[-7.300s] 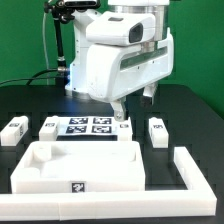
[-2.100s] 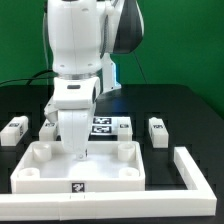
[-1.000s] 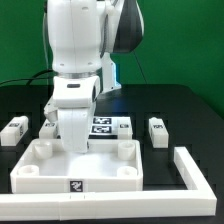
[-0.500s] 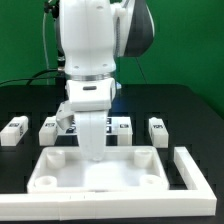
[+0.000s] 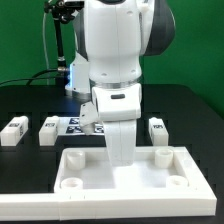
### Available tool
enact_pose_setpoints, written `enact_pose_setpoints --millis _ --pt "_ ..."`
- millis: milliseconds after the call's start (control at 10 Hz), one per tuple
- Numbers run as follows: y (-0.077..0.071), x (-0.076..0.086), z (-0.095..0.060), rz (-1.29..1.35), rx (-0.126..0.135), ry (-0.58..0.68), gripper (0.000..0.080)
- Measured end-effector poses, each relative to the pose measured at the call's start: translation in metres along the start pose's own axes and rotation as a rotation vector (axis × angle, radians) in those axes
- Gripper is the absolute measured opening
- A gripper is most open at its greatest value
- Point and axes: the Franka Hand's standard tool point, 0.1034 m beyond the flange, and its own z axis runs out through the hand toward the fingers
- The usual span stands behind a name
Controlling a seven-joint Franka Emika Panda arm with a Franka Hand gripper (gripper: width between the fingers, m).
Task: Assemble desk
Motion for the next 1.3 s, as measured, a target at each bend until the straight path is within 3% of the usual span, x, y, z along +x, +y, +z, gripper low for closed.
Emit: enact_pose_setpoints --millis 300,400,600,700,800,1300 --pt "0.0007 -0.0005 -0.001 0.001 -0.002 0.0 0.0088" --pt "0.0011 -0.0006 -0.0017 0.001 -0.003 0.0 0.0331" --pt "0.002 -0.0007 -0.0031 0.001 -0.006 0.0 0.0587" --pt "0.0022 -0.0008 -0.0034 0.001 -0.007 -0.001 0.0587" --pt "0.0023 -0.0008 -0.0034 0.001 -0.007 -0.001 0.0638" --pt "0.0024 -0.0009 -0.0035 0.001 -0.007 -0.001 0.0649"
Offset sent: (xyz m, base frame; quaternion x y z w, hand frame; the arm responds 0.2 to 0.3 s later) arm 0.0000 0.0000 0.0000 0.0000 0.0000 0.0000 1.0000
